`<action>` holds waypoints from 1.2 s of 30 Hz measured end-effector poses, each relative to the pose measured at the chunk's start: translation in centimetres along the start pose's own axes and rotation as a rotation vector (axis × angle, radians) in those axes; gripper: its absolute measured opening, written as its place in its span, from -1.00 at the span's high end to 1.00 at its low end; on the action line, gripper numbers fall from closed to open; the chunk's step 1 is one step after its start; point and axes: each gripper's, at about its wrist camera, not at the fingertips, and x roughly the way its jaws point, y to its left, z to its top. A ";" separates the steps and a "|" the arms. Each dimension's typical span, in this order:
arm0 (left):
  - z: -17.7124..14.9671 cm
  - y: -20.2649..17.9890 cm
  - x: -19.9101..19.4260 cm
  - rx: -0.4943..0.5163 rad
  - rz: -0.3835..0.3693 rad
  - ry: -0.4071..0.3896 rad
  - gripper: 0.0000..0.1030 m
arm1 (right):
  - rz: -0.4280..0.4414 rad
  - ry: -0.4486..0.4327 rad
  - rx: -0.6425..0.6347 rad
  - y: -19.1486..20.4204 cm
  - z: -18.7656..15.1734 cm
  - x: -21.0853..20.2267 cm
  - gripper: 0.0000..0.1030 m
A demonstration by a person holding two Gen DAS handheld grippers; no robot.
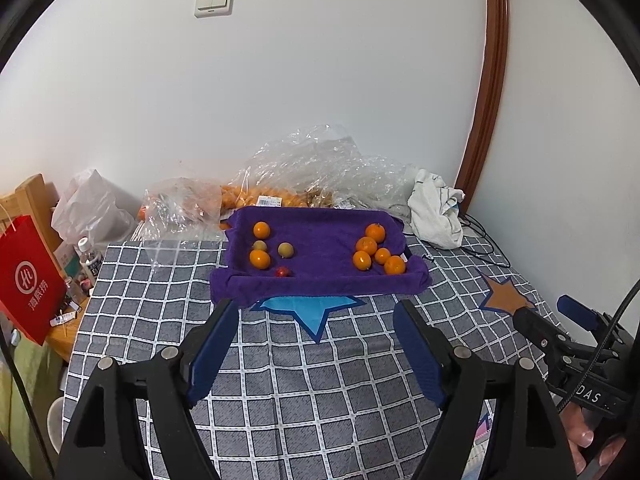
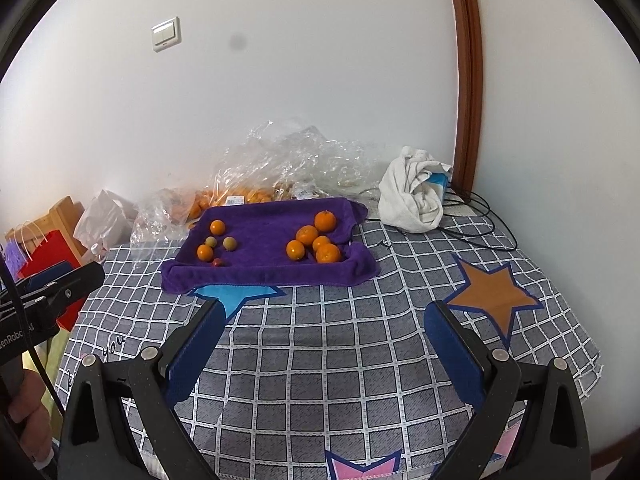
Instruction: Organize fruits
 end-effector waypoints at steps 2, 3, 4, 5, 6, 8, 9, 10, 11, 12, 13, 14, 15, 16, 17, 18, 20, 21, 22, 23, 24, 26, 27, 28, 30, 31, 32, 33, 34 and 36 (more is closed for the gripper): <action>0.0 -0.1 0.0 0.002 -0.001 -0.001 -0.52 | 0.001 0.000 0.001 0.0 -0.1 -0.1 -0.91; 0.0 -0.2 0.0 0.002 -0.002 -0.001 -0.52 | 0.004 -0.001 0.002 -0.1 -0.1 -0.1 -0.91; -0.1 -0.3 0.1 0.001 -0.007 -0.001 -0.52 | 0.006 -0.002 0.003 -0.1 -0.1 -0.1 -0.91; -0.1 -0.4 0.1 0.001 -0.009 0.000 -0.52 | 0.007 -0.003 0.005 -0.1 -0.1 -0.1 -0.92; -0.1 -0.5 0.1 0.002 -0.010 0.000 -0.52 | 0.008 -0.003 0.007 -0.2 -0.1 -0.2 -0.92; -0.1 -0.7 0.0 0.006 -0.009 0.001 -0.52 | 0.008 0.000 0.006 -0.2 -0.2 -0.2 -0.91; -0.1 -0.8 0.0 0.008 -0.008 -0.001 -0.52 | 0.004 -0.002 0.003 -0.3 -0.2 -0.2 -0.91; -0.1 -0.9 -0.1 0.009 -0.006 -0.003 -0.52 | 0.001 -0.004 0.003 -0.3 -0.1 -0.2 -0.91; -0.1 -0.9 -0.2 0.009 -0.004 -0.004 -0.52 | 0.001 -0.004 0.005 -0.3 -0.1 -0.2 -0.91; -0.1 -0.9 -0.2 0.008 -0.003 -0.004 -0.52 | 0.003 -0.004 0.008 -0.3 -0.1 -0.2 -0.91; -0.1 -0.9 -0.2 0.010 -0.004 -0.002 -0.52 | 0.004 -0.004 0.010 -0.4 -0.1 -0.2 -0.91; -0.1 -0.9 -0.1 0.011 -0.002 -0.001 -0.52 | 0.005 -0.004 0.012 -0.4 -0.1 -0.2 -0.92; -0.1 -1.0 -0.1 0.012 0.002 0.000 -0.52 | 0.005 -0.003 0.013 -0.4 -0.1 -0.2 -0.92; -0.1 -0.9 -0.1 0.012 0.004 0.001 -0.52 | 0.006 -0.002 0.015 -0.4 -0.1 -0.1 -0.91; -0.2 -0.9 -0.2 0.012 0.003 0.001 -0.52 | 0.006 -0.001 0.016 -0.4 -0.1 -0.1 -0.92; -0.2 -0.9 -0.2 0.011 0.004 0.002 -0.52 | 0.006 -0.002 0.017 -0.5 -0.1 -0.1 -0.92; -0.2 -0.8 -0.2 0.011 0.007 -0.001 -0.53 | 0.009 0.000 0.022 -0.5 -0.1 0.0 -0.91; -0.1 -0.8 -0.2 0.010 0.008 -0.002 -0.53 | 0.011 0.002 0.022 -0.5 -0.2 0.0 -0.91; -0.1 -0.7 -0.2 0.008 0.008 -0.002 -0.53 | 0.011 0.002 0.021 -0.4 -0.2 0.0 -0.91; -0.1 -0.7 -0.2 0.006 0.008 -0.003 -0.53 | 0.010 0.002 0.021 -0.3 -0.2 -0.1 -0.91; -0.2 -0.6 -0.3 0.005 0.006 -0.004 -0.53 | 0.011 0.002 0.018 -0.3 -0.3 -0.1 -0.92; -0.2 -0.6 -0.2 0.004 0.005 -0.005 -0.53 | 0.010 0.001 0.012 -0.2 -0.4 -0.1 -0.92; -0.2 -0.6 -0.2 0.005 0.004 -0.004 -0.53 | 0.008 0.000 0.010 -0.1 -0.4 -0.1 -0.92; -0.2 -0.6 -0.1 0.007 0.003 -0.001 -0.53 | 0.007 0.000 0.011 -0.1 -0.4 -0.1 -0.91; -0.3 -0.6 -0.1 0.009 0.003 -0.002 -0.53 | 0.010 0.003 0.012 0.0 -0.5 -0.1 -0.91; -0.3 -0.6 -0.1 0.007 0.003 -0.002 -0.54 | 0.010 0.003 0.010 0.1 -0.5 -0.2 -0.91; -0.3 -0.6 -0.1 0.005 0.002 -0.001 -0.54 | 0.009 0.002 0.006 0.2 -0.5 -0.3 -0.92; -0.3 -0.6 0.0 0.002 0.002 0.000 -0.55 | 0.008 0.000 0.004 0.2 -0.5 -0.3 -0.91; -0.4 -0.6 0.0 -0.001 0.001 0.001 -0.55 | 0.008 -0.003 0.001 0.3 -0.5 -0.4 -0.92; -0.4 -0.5 0.1 -0.005 0.001 0.003 -0.55 | 0.013 -0.001 0.000 0.4 -0.4 -0.3 -0.91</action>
